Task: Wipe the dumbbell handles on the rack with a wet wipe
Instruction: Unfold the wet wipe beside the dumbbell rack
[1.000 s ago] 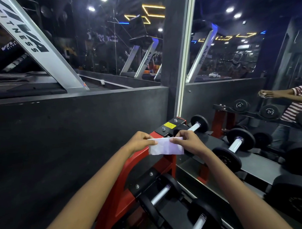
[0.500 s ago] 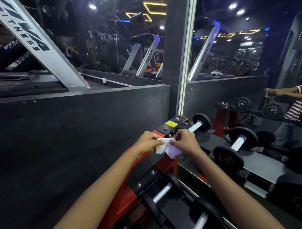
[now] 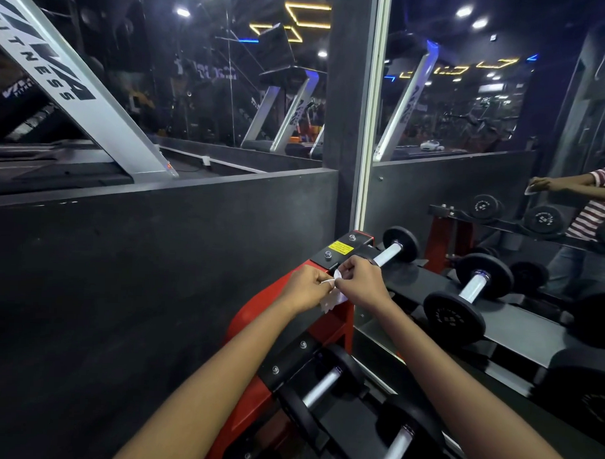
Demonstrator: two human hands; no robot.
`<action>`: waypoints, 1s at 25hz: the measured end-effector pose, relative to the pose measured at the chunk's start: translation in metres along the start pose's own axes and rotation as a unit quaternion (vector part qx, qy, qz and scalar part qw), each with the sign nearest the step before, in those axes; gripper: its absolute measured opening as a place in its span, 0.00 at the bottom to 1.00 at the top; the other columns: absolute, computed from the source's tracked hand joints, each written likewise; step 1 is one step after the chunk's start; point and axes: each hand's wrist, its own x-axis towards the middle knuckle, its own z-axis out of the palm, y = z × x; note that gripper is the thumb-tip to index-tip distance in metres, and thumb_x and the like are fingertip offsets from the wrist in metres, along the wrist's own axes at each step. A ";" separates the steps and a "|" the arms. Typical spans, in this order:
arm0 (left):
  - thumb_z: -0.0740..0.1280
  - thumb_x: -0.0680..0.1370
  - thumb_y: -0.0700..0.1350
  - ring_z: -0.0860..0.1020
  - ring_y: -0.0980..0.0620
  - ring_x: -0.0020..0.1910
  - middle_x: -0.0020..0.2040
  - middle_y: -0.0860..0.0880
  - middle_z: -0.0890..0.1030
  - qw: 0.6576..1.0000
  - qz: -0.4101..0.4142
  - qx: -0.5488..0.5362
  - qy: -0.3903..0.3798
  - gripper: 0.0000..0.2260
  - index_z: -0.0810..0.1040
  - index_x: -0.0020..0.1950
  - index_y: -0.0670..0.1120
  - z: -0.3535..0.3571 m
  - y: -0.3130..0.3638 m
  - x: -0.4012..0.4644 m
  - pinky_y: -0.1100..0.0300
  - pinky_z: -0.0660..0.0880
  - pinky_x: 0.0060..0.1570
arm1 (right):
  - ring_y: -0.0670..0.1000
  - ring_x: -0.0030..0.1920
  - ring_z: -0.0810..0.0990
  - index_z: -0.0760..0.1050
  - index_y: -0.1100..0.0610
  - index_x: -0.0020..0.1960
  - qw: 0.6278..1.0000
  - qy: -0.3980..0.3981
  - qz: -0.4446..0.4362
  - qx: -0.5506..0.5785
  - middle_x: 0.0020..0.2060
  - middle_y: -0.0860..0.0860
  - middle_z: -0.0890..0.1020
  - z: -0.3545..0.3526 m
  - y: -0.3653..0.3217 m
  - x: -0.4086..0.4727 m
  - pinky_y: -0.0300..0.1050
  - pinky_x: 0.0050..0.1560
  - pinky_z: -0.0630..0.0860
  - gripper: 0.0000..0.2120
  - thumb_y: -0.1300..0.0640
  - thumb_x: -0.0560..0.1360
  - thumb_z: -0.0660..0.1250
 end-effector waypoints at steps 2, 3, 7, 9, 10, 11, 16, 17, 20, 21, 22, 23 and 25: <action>0.64 0.78 0.44 0.71 0.58 0.27 0.30 0.48 0.77 1.000 -0.010 0.022 0.009 0.11 0.83 0.43 0.39 0.003 -0.001 0.002 0.61 0.67 0.34 | 0.50 0.43 0.77 0.76 0.60 0.49 1.000 -0.005 0.006 0.011 0.41 0.54 0.81 0.000 -0.002 0.001 0.32 0.36 0.69 0.07 0.61 0.71 0.65; 0.65 0.78 0.45 0.70 0.55 0.29 0.30 0.48 0.75 1.000 -0.019 0.008 0.017 0.12 0.81 0.42 0.38 0.004 -0.001 0.003 0.60 0.66 0.34 | 0.50 0.43 0.77 0.76 0.60 0.50 1.000 -0.009 -0.003 0.013 0.41 0.55 0.82 -0.001 -0.003 0.001 0.27 0.33 0.69 0.08 0.62 0.71 0.64; 0.66 0.78 0.44 0.70 0.54 0.29 0.32 0.46 0.75 0.963 -0.076 -0.256 0.015 0.10 0.80 0.42 0.39 0.000 0.004 -0.001 0.64 0.68 0.30 | 0.48 0.39 0.80 0.75 0.55 0.46 0.997 -0.028 -0.065 0.037 0.38 0.50 0.82 -0.005 -0.007 -0.004 0.42 0.38 0.80 0.11 0.66 0.66 0.68; 0.66 0.77 0.42 0.75 0.53 0.31 0.35 0.44 0.78 0.943 -0.086 -0.323 0.007 0.08 0.79 0.47 0.37 -0.002 0.006 -0.004 0.65 0.72 0.32 | 0.45 0.36 0.79 0.75 0.52 0.43 0.996 -0.014 -0.082 0.036 0.36 0.47 0.82 -0.006 -0.008 -0.005 0.41 0.39 0.78 0.10 0.64 0.65 0.70; 0.66 0.77 0.40 0.77 0.53 0.32 0.37 0.44 0.79 0.937 -0.086 -0.337 0.010 0.06 0.79 0.49 0.37 -0.002 0.006 -0.005 0.64 0.74 0.33 | 0.44 0.35 0.78 0.75 0.52 0.42 0.995 -0.002 -0.087 0.039 0.36 0.46 0.81 -0.004 -0.007 -0.004 0.37 0.38 0.75 0.10 0.63 0.65 0.71; 0.65 0.77 0.37 0.78 0.53 0.32 0.38 0.43 0.80 0.929 -0.088 -0.358 0.018 0.05 0.78 0.50 0.37 -0.002 0.006 -0.005 0.64 0.75 0.33 | 0.43 0.35 0.77 0.76 0.54 0.43 0.995 0.015 -0.085 0.043 0.36 0.45 0.80 -0.003 -0.005 -0.003 0.34 0.38 0.74 0.09 0.62 0.66 0.72; 0.56 0.78 0.33 0.78 0.48 0.37 0.41 0.41 0.78 0.864 -0.119 -0.481 0.091 0.08 0.75 0.51 0.37 0.000 0.007 0.000 0.58 0.77 0.33 | 0.50 0.32 0.77 0.73 0.63 0.47 0.941 -0.104 0.150 0.285 0.38 0.57 0.80 0.004 0.002 -0.001 0.43 0.32 0.76 0.11 0.59 0.71 0.73; 0.57 0.78 0.33 0.78 0.48 0.37 0.40 0.42 0.78 0.864 -0.121 -0.479 0.101 0.08 0.75 0.49 0.38 0.000 0.005 0.002 0.57 0.77 0.35 | 0.48 0.28 0.76 0.73 0.61 0.46 0.928 -0.114 0.166 0.315 0.34 0.56 0.79 0.005 0.002 -0.002 0.41 0.30 0.75 0.08 0.61 0.72 0.72; 0.60 0.78 0.34 0.77 0.49 0.38 0.40 0.43 0.78 0.889 -0.133 -0.427 0.095 0.07 0.76 0.45 0.41 -0.005 -0.003 0.000 0.56 0.76 0.40 | 0.44 0.22 0.75 0.72 0.59 0.41 0.909 -0.090 0.171 0.370 0.25 0.50 0.79 0.006 0.000 0.001 0.37 0.28 0.74 0.06 0.66 0.73 0.68; 0.61 0.78 0.34 0.77 0.49 0.39 0.41 0.43 0.78 0.900 -0.129 -0.409 0.080 0.05 0.76 0.47 0.41 -0.007 -0.007 -0.002 0.56 0.77 0.42 | 0.43 0.22 0.75 0.72 0.59 0.41 0.908 -0.087 0.166 0.374 0.24 0.49 0.79 0.006 -0.001 0.002 0.37 0.28 0.74 0.06 0.66 0.74 0.67; 0.62 0.78 0.34 0.78 0.48 0.40 0.41 0.43 0.79 0.909 -0.119 -0.394 0.063 0.04 0.76 0.48 0.41 -0.009 -0.010 -0.005 0.56 0.77 0.43 | 0.44 0.23 0.76 0.71 0.58 0.40 0.909 -0.089 0.161 0.374 0.27 0.50 0.79 0.006 -0.001 0.004 0.38 0.30 0.75 0.07 0.66 0.74 0.66; 0.63 0.77 0.33 0.79 0.48 0.40 0.42 0.43 0.80 0.915 -0.108 -0.384 0.051 0.04 0.75 0.49 0.40 -0.012 -0.013 -0.007 0.57 0.78 0.43 | 0.45 0.25 0.77 0.71 0.58 0.40 0.909 -0.095 0.159 0.374 0.30 0.52 0.80 0.007 -0.002 0.006 0.40 0.32 0.76 0.07 0.66 0.74 0.66; 0.64 0.76 0.32 0.80 0.50 0.35 0.40 0.43 0.80 0.918 -0.096 -0.382 0.048 0.05 0.75 0.48 0.40 -0.020 -0.018 -0.008 0.59 0.80 0.39 | 0.49 0.29 0.79 0.71 0.58 0.41 0.904 -0.105 0.153 0.384 0.36 0.55 0.79 0.011 -0.006 0.008 0.43 0.34 0.78 0.07 0.67 0.74 0.66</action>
